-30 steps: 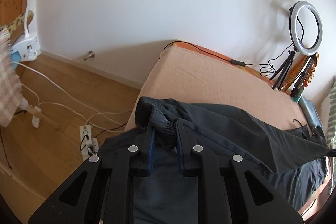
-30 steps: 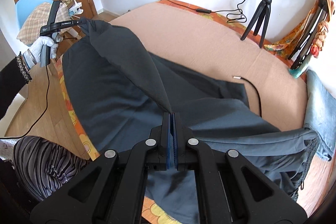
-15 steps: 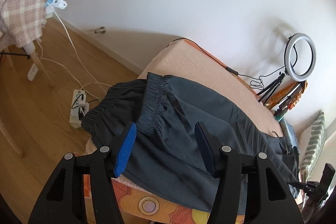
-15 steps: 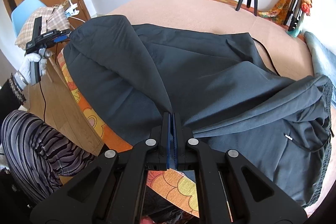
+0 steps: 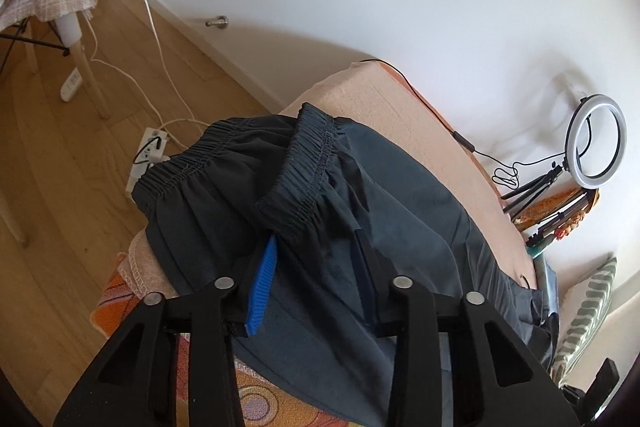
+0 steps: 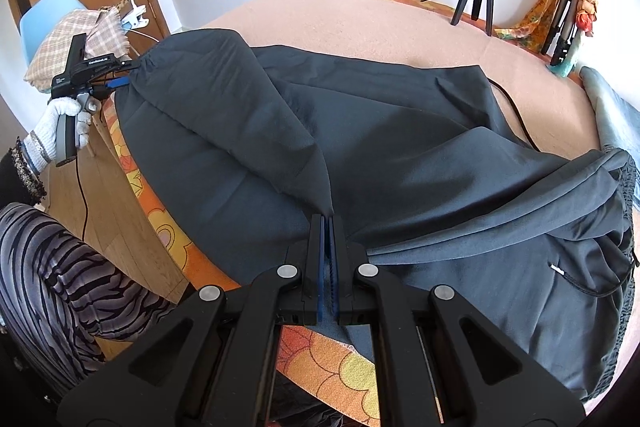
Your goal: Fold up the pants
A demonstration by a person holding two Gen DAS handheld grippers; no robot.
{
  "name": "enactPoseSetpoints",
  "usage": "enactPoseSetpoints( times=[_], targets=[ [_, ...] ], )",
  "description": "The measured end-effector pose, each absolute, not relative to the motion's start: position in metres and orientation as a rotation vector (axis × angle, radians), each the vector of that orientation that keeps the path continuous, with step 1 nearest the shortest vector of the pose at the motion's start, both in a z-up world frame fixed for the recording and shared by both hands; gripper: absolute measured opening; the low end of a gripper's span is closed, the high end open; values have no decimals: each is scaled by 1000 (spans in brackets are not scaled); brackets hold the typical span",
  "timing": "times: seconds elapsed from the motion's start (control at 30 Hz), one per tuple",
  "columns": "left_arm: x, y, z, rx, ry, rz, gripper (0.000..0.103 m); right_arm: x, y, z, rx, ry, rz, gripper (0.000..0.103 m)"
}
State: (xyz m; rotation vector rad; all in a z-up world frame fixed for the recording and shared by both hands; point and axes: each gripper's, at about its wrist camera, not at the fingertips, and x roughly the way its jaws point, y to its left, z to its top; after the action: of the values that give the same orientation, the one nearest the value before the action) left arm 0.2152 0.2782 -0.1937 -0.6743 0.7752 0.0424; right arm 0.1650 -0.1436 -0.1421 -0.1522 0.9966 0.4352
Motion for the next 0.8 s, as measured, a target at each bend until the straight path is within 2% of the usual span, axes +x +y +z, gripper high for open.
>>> enactPoseSetpoints(
  times=[0.1,0.17,0.5,0.8],
  targets=[
    [215,287,-196,-701,757,42,10,165,-144,-142,-159,993,434,3],
    [210,293,-193,-707,731,41,8,164,-144,-141,-158,989,431,3],
    [194,324,-178,-666,683,86,7,161,-135,-126,-139,944,461,3],
    [192,338,-205,-644,776,133,7,154,-110,-140,-184,985,519,3]
  ],
)
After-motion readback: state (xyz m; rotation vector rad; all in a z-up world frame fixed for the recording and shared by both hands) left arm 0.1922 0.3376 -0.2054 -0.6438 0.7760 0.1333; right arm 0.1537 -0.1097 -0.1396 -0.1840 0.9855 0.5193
